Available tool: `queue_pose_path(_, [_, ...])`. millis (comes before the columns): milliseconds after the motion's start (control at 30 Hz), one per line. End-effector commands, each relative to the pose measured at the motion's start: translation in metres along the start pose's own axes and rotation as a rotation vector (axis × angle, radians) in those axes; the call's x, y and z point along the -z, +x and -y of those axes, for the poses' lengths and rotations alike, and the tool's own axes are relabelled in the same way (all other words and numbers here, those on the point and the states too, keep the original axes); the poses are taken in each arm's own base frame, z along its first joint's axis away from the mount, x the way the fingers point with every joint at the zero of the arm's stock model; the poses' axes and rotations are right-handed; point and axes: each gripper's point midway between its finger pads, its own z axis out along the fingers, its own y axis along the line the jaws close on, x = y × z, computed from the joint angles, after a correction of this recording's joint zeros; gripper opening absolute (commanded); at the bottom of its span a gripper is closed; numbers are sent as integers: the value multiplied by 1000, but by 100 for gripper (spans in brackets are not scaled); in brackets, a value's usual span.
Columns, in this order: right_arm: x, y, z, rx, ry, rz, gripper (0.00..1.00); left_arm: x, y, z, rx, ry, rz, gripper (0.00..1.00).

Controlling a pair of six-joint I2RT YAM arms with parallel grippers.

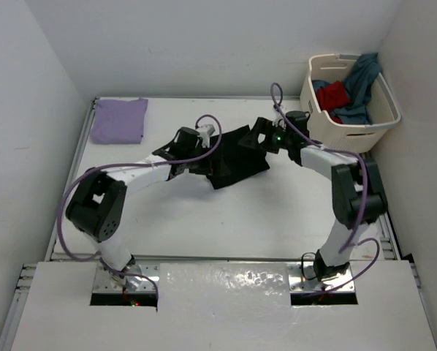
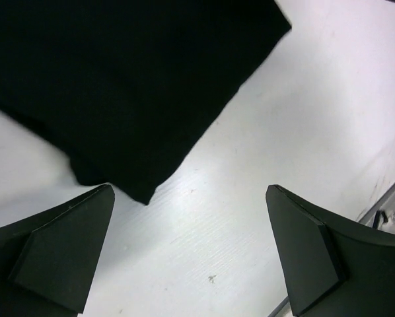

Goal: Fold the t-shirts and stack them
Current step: Fold the long partially folded tshirt into a neat square

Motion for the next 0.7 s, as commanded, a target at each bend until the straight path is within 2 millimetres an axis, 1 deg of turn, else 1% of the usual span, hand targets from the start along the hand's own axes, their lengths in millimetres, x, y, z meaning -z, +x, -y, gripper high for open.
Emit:
queue_pose_path(0, [38,-22,-8,126,96,73,99,29,-31,-23,82,-120,103,100])
queue_pose_path(33, [44,-17,-2,127,136,69,99,32,-32,-29,109,-133,111,100])
queue_pose_path(67, [55,-16,-6,143,152,67,99,33,-31,-36,131,-153,114,100])
queue_pose_path(100, [60,-15,-7,147,160,76,99,35,-33,-43,161,-175,130,100])
queue_pose_path(133, [65,-5,-1,140,182,69,99,35,-36,-46,172,-191,139,100])
queue_pose_path(167, [74,-9,-7,153,177,97,99,32,-35,-50,181,-204,134,100])
queue_pose_path(200, [77,1,-3,145,185,88,99,29,-37,-50,189,-202,136,100])
queue_pose_path(233, [80,1,-4,149,190,96,99,26,-42,-50,195,-199,144,99])
queue_pose_path(267, [84,2,-5,152,190,102,99,19,-39,-54,207,-198,130,98])
queue_pose_path(300, [89,0,-9,161,185,120,99,17,-42,-57,235,-202,140,96])
queue_pose_path(367, [93,6,-7,160,198,118,99,10,-48,-59,248,-194,159,91])
queue_pose_path(400, [97,4,-8,167,200,128,99,1,-45,-63,262,-201,145,89])
queue_pose_path(433, [98,6,-8,173,205,125,99,-3,-48,-64,262,-198,144,84])
queue_pose_path(467, [100,6,-8,175,209,121,99,-8,-47,-67,270,-204,136,82])
queue_pose_path(500, [101,6,-8,182,210,126,99,-17,-43,-72,287,-213,119,77])
queue_pose_path(533, [103,7,-9,185,210,125,99,-22,-39,-74,297,-212,106,75])
queue_pose_path(567, [104,6,-9,187,211,129,99,-31,-32,-80,313,-222,84,74])
queue_pose_path(633, [106,5,-9,196,217,137,99,-40,-31,-81,317,-215,78,70])
queue_pose_path(667, [107,6,-6,197,228,137,99,-48,-24,-83,319,-215,55,69])
